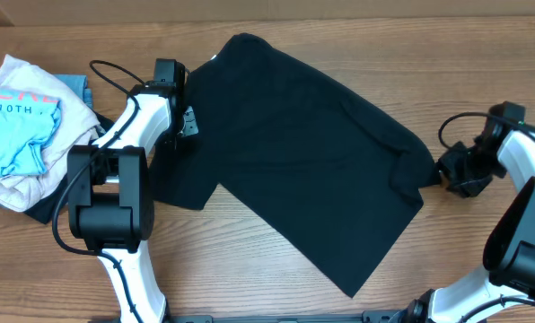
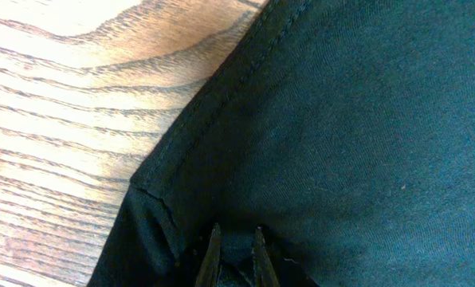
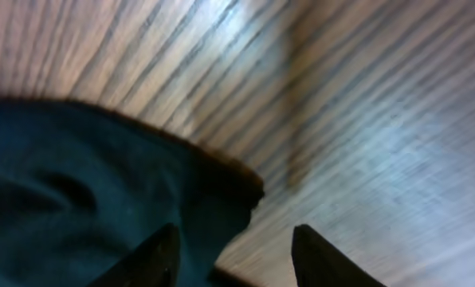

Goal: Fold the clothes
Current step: 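Grasp the t-shirt's right hem corner with the right gripper, then stretch the t-shirt between both grippers, pulling the right corner rightward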

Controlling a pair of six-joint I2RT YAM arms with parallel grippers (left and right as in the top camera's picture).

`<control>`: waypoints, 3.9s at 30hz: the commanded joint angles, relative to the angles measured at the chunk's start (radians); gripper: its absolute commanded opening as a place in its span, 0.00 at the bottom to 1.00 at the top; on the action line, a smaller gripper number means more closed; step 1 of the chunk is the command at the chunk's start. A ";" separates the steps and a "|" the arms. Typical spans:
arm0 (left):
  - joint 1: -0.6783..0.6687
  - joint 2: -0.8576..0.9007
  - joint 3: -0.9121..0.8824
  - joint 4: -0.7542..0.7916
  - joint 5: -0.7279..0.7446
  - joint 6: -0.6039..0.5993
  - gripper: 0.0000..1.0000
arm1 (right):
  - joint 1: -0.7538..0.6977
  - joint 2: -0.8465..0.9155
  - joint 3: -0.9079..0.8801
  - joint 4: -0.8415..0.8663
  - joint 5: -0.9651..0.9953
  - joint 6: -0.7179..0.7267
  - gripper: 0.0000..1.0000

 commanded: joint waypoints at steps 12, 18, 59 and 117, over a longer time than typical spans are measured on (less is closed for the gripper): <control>0.005 0.097 -0.077 -0.058 0.043 -0.017 0.20 | 0.010 -0.012 -0.125 0.193 -0.012 0.007 0.33; 0.005 0.097 -0.077 -0.059 0.043 -0.017 0.20 | 0.010 -0.012 -0.125 0.215 -0.010 0.007 0.04; 0.005 0.097 -0.064 -0.027 0.098 0.054 0.36 | 0.008 0.006 -0.035 0.927 0.193 -0.137 0.95; -0.241 0.185 0.565 0.311 0.225 0.192 0.04 | 0.019 -0.262 0.079 0.054 0.257 0.093 1.00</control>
